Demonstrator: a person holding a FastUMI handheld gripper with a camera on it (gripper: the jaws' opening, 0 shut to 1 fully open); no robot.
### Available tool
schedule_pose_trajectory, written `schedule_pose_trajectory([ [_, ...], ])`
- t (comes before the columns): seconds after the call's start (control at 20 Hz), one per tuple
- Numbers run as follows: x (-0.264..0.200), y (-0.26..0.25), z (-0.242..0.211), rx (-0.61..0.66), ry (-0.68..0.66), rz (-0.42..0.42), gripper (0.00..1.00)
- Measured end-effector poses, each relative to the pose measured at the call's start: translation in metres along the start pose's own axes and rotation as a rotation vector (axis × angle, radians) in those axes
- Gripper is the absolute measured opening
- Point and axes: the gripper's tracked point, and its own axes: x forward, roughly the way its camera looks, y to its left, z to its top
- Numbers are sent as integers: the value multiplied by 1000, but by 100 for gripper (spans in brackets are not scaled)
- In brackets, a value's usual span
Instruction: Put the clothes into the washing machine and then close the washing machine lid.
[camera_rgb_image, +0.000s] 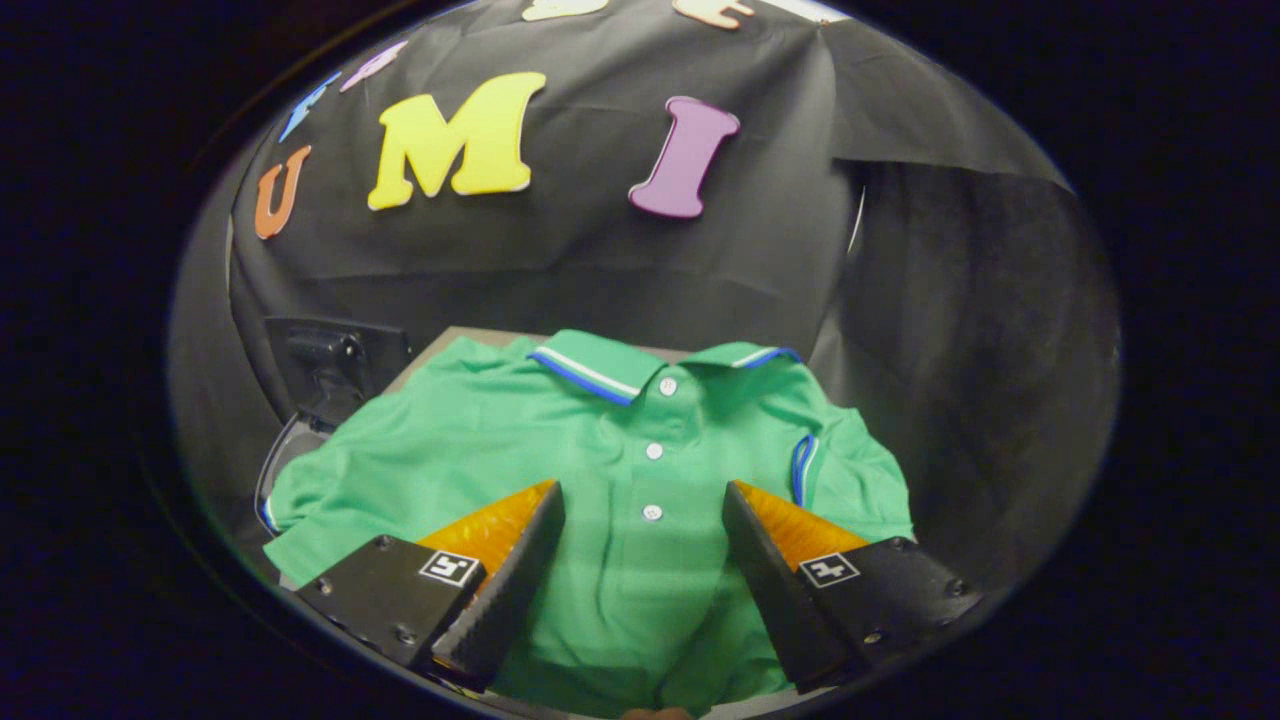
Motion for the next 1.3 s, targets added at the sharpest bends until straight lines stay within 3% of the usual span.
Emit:
schedule_pose_trajectory([
  [0.2, -3, -1, -5, 123, 21, 25, 100],
  [0.4, 1, 11, -2, 122, 81, 78, 95],
  [0.55, 3, 15, 1, 146, 73, 90, 10],
  [0.7, 2, 15, 6, 146, 96, 77, 6],
  [0.9, -12, 18, 35, 122, 28, 41, 5],
  [1.3, -66, 47, 113, 183, -103, 151, 5],
])
